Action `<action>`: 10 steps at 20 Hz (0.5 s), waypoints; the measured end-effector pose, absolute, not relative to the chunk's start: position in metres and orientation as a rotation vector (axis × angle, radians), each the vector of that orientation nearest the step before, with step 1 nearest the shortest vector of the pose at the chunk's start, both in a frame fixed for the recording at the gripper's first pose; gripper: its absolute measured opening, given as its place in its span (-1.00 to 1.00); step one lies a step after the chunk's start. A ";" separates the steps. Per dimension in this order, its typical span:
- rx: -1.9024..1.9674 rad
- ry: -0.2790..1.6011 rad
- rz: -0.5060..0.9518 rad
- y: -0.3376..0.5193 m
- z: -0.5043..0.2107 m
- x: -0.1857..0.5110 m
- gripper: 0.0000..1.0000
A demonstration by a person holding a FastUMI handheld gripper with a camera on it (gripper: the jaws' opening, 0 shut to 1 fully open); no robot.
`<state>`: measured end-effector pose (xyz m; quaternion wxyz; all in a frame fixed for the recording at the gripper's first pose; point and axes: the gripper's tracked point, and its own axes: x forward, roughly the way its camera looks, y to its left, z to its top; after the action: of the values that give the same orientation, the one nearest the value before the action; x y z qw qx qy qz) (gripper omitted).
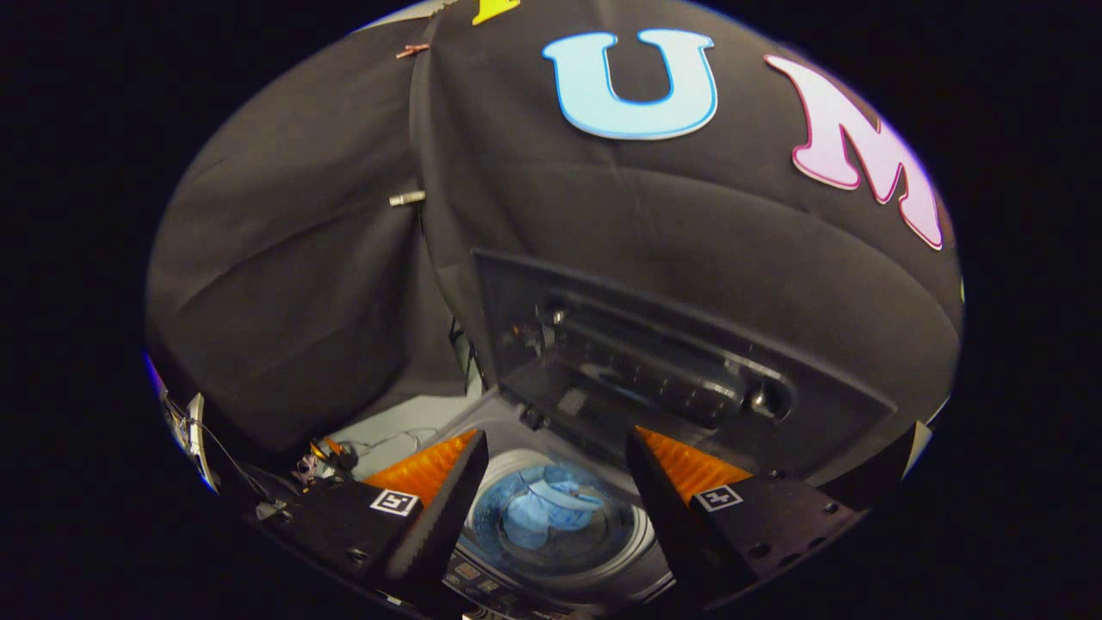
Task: Put the clothes into the washing machine and then close the washing machine lid.
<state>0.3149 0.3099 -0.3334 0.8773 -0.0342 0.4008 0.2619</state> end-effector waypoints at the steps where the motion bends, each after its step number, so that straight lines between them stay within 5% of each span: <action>1: -0.056 0.794 0.550 0.315 -0.323 0.320 1.00; 10: 0.035 0.559 0.331 0.280 -0.274 0.395 0.98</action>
<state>0.3947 0.2797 -0.2735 0.9475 0.0172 0.2748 0.1627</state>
